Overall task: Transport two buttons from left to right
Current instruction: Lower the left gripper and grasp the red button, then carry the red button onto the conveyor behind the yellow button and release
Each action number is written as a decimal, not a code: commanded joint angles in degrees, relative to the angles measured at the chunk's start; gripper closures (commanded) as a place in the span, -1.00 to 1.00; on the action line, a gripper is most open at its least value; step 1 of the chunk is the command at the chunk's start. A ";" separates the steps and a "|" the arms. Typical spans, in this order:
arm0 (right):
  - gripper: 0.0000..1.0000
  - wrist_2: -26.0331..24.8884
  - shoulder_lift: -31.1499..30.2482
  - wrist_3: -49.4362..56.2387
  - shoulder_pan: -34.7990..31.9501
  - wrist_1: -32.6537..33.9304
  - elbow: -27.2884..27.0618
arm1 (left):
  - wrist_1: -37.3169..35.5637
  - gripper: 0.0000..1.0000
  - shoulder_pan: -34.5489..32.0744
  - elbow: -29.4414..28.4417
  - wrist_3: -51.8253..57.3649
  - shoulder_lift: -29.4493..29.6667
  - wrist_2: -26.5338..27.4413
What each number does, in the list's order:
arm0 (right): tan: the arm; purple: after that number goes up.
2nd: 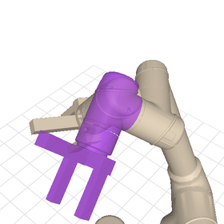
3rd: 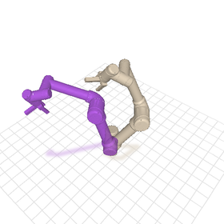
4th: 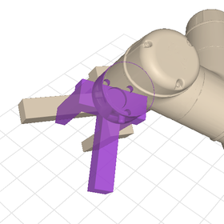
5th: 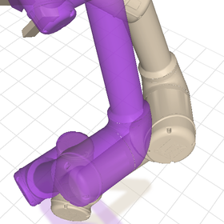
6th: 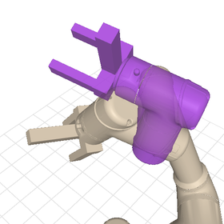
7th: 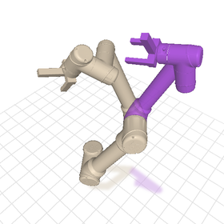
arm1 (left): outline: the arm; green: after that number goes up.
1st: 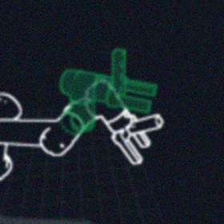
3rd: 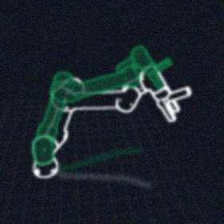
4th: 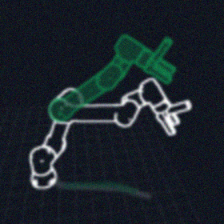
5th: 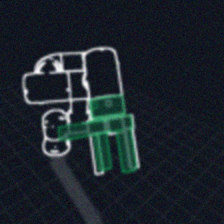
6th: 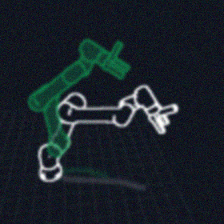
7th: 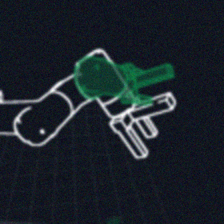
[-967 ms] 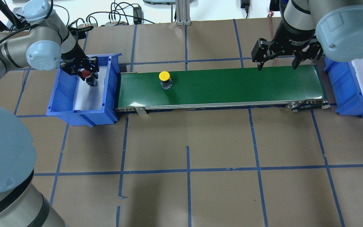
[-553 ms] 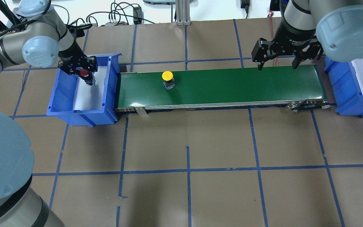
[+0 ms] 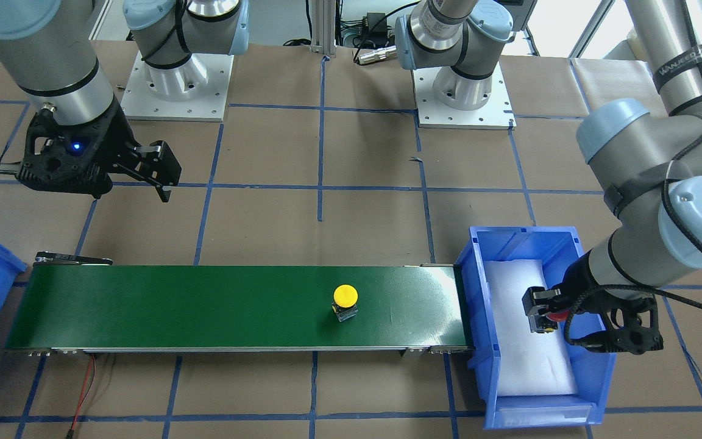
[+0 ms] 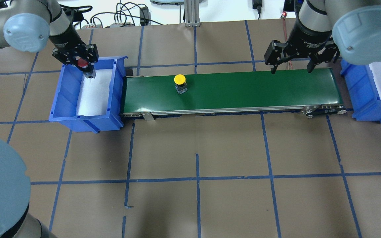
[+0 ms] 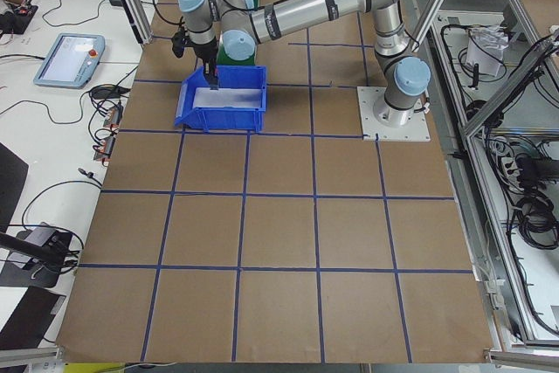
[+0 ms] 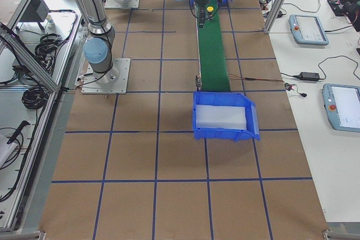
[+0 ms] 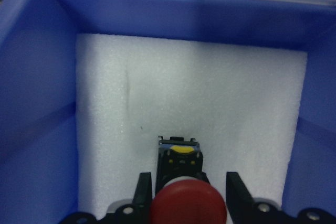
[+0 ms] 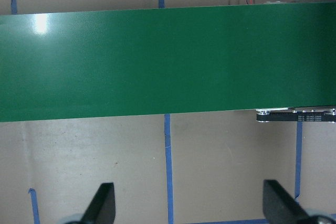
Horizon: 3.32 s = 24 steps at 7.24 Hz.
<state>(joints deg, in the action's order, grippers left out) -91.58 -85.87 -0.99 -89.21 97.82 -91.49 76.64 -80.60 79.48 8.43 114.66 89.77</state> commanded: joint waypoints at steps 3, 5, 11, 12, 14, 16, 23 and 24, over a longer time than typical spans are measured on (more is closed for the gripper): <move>-1.00 0.00 0.00 -0.06 0.00 0.00 0.00 | 1.06 0.30 -11.21 -0.03 1.41 -2.86 0.05; -1.00 0.00 0.00 -0.06 0.00 0.00 -0.09 | 0.18 0.32 -15.45 0.50 10.84 -0.94 1.01; -1.00 0.00 0.09 -0.06 -0.53 0.00 -0.09 | -0.53 0.32 -16.25 1.82 37.59 2.14 0.84; -1.00 0.00 0.18 -0.06 -0.53 0.09 -0.09 | -0.53 0.32 -16.95 2.69 38.75 2.32 0.93; -1.00 0.00 0.09 -0.15 -0.62 0.00 -0.09 | -1.22 0.32 -17.66 3.32 39.90 3.37 0.93; -1.00 0.00 0.18 -0.06 -0.35 0.09 -0.09 | -1.32 0.06 -17.75 3.84 41.48 3.55 0.93; -1.00 0.00 0.18 0.03 0.00 0.09 0.00 | 1.55 -0.84 -17.93 2.08 29.86 -5.11 1.46; -1.00 0.00 0.18 0.03 -0.09 0.00 -0.09 | 5.59 -0.88 -17.40 2.08 21.62 -9.58 4.68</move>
<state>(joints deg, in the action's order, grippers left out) -91.58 -85.66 -0.97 -89.27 97.90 -91.55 77.81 -98.42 81.68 38.44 110.08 91.93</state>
